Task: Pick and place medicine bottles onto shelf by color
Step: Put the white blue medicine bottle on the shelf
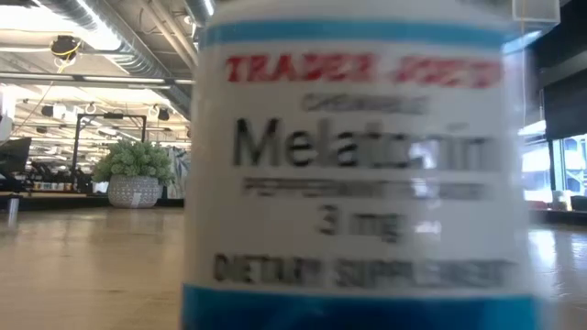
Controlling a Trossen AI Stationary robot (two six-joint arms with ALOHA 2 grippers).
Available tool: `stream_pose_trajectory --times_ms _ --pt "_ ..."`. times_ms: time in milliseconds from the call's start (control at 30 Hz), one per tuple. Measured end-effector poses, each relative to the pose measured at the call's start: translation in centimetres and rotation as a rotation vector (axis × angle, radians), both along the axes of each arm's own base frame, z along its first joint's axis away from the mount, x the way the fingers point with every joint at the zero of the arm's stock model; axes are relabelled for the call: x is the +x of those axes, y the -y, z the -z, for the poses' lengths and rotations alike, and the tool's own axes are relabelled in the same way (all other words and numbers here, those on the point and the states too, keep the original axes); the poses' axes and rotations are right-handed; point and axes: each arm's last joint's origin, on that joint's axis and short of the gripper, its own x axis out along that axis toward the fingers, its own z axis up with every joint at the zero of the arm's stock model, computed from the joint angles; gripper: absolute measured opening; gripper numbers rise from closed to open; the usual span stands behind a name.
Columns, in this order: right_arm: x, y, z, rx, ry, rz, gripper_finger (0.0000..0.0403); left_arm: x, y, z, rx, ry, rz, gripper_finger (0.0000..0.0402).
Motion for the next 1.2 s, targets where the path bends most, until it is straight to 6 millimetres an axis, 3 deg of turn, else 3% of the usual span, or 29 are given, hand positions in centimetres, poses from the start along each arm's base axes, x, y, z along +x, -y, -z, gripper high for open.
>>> stream_pose_trajectory --times_ms 600,867,1200 --pt "0.8 -0.2 1.2 0.023 0.019 0.191 0.0239 0.0 0.0 0.0 -0.01 -0.003 -0.003 0.0" --pt "1.1 0.1 1.1 0.064 0.009 0.322 0.0177 0.0 0.0 0.0 -0.01 -0.004 -0.003 0.0" --pt "1.9 1.0 0.7 0.073 0.025 0.376 0.0176 0.0 0.0 0.0 -0.01 -0.004 -0.003 0.0"
